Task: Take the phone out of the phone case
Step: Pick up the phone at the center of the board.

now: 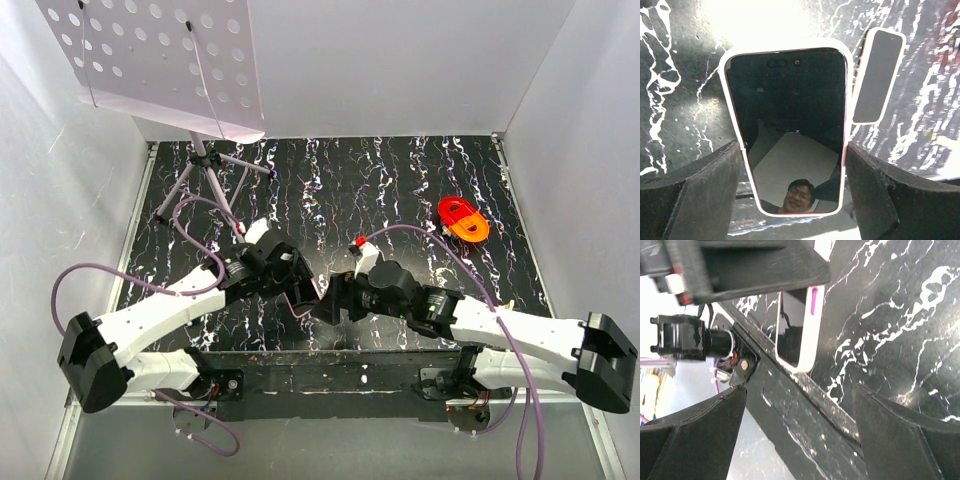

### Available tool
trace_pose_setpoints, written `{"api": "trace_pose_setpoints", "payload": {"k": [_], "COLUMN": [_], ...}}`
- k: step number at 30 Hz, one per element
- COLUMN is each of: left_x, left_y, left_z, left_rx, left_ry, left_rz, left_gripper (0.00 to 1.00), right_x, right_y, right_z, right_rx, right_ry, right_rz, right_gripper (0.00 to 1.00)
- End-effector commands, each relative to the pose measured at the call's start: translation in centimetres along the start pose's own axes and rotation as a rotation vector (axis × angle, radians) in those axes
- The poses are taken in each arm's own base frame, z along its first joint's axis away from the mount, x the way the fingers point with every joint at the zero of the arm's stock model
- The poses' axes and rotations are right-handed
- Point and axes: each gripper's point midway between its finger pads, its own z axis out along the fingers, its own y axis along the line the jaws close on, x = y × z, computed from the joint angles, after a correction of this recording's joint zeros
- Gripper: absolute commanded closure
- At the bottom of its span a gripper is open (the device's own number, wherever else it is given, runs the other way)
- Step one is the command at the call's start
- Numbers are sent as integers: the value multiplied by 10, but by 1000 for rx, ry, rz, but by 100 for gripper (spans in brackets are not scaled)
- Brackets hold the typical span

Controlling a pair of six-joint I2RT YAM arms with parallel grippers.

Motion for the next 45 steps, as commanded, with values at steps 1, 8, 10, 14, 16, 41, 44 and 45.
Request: {"api": "trace_pose_setpoints", "payload": {"k": [1,8,10,14,16,41,44,45], "left_x": [-14,-23,-21,-22,-25,-47,-42,-41], "left_y": [-20,-24,-20,-14,-14,-74,-89,-96], "left_z": [-25,-40,-40,-38,-39,-107,-100,-102], "left_rx": [104,168,167,154,157,740,830,878], "left_ry": [4,-7,-4,-25,-38,-106,-39,-19], "left_rz": [-173,-250,-271,-286,-285,-43,-56,-66], "left_gripper": [100,100,100,100,100,2,2,2], "right_x": [-42,-58,-54,-41,-37,-93,-95,-95], "right_y": [21,25,33,48,55,31,36,36], "right_z": [20,36,43,58,60,-69,-78,-79], "right_rx": [-42,-82,-112,-174,-207,-417,-447,-451], "right_ry": [-186,-278,-241,-141,-113,-360,-384,-384], "right_rz": [54,100,80,42,36,238,231,231], "right_gripper": [9,26,39,63,81,99,99,99]}}
